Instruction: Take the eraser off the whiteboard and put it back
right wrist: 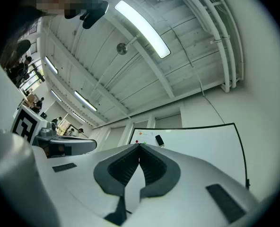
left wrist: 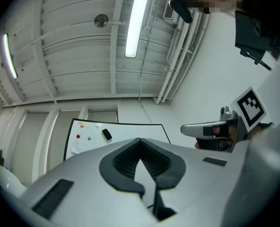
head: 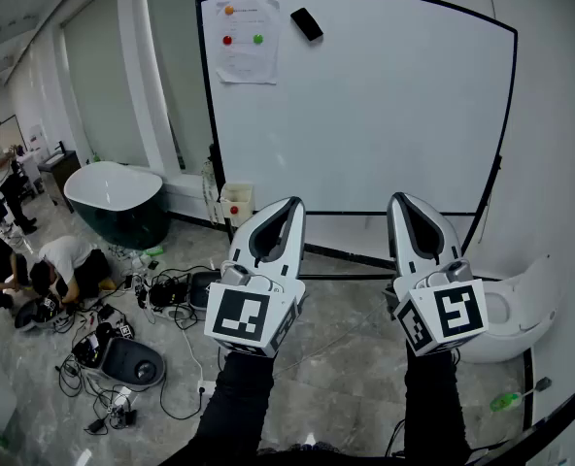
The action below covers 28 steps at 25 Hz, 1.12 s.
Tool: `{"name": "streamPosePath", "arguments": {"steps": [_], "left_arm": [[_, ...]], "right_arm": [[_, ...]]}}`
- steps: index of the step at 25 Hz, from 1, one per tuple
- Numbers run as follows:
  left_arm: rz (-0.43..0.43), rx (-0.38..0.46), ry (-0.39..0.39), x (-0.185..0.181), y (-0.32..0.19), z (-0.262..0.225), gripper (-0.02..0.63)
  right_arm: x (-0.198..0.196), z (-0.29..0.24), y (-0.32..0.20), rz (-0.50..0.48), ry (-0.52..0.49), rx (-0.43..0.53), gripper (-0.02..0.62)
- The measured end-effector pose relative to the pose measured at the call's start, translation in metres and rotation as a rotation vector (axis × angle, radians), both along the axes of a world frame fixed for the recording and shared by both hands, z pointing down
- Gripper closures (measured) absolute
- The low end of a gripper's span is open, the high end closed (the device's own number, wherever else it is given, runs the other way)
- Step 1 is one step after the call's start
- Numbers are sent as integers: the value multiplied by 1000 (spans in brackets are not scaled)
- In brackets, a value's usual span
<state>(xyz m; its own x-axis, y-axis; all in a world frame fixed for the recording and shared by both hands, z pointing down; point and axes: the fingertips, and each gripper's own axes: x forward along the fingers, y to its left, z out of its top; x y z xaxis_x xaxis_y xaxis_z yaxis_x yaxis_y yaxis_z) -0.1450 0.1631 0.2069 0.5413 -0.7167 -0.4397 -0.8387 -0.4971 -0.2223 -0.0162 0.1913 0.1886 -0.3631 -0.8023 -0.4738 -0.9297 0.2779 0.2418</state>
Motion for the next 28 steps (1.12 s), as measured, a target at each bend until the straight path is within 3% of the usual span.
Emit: {"name": "streamPosePath", "arguments": {"steps": [20, 28], "left_arm": [[-47, -24, -8, 16, 12, 6, 600], [-45, 1, -2, 3, -8, 2, 600]], "right_arm": [[25, 6, 2, -36, -25, -20, 588], [7, 7, -20, -47, 1, -9, 588]]}}
